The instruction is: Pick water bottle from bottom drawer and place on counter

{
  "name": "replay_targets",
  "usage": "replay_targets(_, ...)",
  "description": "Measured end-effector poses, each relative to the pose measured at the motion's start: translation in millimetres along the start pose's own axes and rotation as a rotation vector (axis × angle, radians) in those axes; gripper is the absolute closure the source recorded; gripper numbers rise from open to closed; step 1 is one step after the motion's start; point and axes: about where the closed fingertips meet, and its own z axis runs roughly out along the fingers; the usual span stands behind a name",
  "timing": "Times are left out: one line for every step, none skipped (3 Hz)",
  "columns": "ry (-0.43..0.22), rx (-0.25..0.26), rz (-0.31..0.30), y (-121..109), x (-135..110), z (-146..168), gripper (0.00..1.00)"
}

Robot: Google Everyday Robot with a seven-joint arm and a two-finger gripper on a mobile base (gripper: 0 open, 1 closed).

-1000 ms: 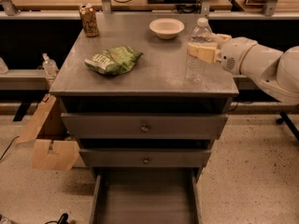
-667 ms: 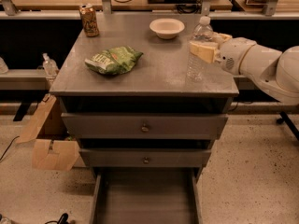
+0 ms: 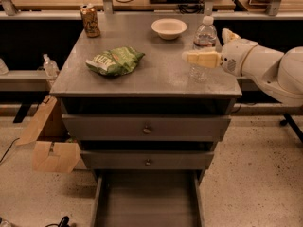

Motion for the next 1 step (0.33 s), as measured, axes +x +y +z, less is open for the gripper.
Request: replay_targets(0.0,0.0,0.0,0.0,0.0,0.0,0.0)
